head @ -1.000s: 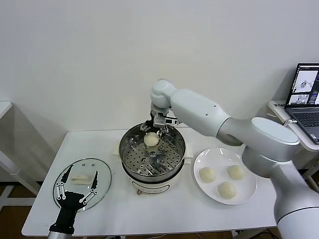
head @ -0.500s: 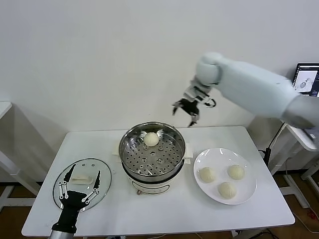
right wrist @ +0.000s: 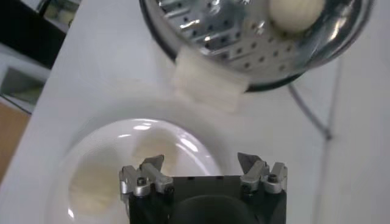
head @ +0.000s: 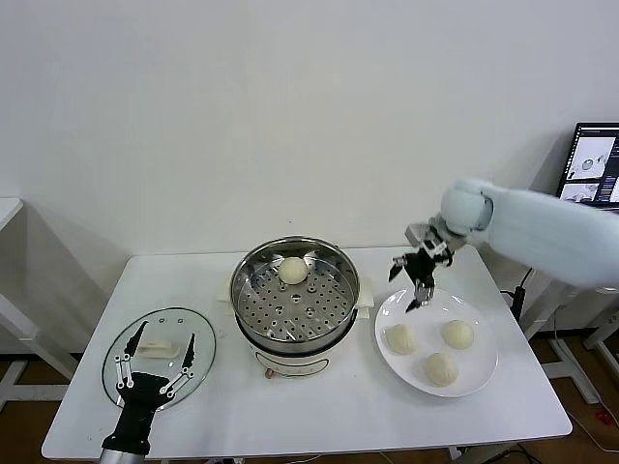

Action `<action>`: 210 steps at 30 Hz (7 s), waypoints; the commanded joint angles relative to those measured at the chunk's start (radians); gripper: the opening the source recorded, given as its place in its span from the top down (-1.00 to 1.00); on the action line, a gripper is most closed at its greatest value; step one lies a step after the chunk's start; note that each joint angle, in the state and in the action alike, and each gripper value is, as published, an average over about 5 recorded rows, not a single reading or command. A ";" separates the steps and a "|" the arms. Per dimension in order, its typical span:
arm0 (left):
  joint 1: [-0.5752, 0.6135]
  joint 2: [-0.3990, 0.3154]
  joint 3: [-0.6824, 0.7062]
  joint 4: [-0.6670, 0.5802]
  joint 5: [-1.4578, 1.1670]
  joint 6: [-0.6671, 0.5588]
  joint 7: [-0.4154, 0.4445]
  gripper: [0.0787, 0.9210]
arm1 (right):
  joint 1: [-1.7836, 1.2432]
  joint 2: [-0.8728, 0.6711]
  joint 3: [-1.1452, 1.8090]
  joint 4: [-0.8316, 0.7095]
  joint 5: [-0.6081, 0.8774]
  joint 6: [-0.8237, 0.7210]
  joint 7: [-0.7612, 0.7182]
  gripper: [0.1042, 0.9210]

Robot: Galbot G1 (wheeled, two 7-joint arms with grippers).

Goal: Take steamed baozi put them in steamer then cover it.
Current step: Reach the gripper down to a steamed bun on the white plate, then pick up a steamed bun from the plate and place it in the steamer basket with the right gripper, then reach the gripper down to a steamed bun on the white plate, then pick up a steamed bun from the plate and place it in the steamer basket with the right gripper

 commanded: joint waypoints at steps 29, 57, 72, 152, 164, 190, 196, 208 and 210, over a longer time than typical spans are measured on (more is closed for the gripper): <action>0.005 -0.007 -0.003 0.006 0.004 -0.008 -0.005 -0.77 | -0.187 -0.003 0.027 -0.023 -0.046 -0.084 0.167 -0.43; -0.041 0.033 0.048 0.006 0.001 -0.010 -0.011 -0.77 | 0.465 0.387 -0.082 0.011 0.231 -0.054 -0.179 -0.32; -0.049 0.022 0.040 0.008 0.001 -0.015 -0.015 -0.77 | 0.294 0.697 -0.159 -0.118 0.312 -0.153 0.005 -0.30; -0.013 -0.006 0.031 -0.004 0.046 -0.013 -0.023 -0.77 | -0.269 -0.216 0.183 0.126 -0.304 0.005 -0.079 -0.76; -0.011 -0.010 0.031 0.002 0.047 -0.015 -0.023 -0.77 | -0.301 -0.192 0.188 0.112 -0.313 -0.003 -0.061 -0.76; -0.041 0.019 0.055 0.011 0.037 -0.018 -0.028 -0.77 | 0.165 -0.079 0.151 0.198 -0.248 0.170 -0.139 -0.37; -0.043 0.027 0.063 0.010 0.035 -0.019 -0.029 -0.77 | 0.325 0.133 0.120 0.170 -0.213 0.397 -0.154 -0.40; -0.039 0.028 0.059 0.010 0.034 -0.023 -0.030 -0.77 | 0.265 0.405 0.127 0.218 -0.409 0.648 -0.112 -0.41; -0.039 0.027 0.058 0.009 0.034 -0.024 -0.031 -0.77 | 0.237 0.425 0.117 0.225 -0.445 0.681 -0.094 -0.41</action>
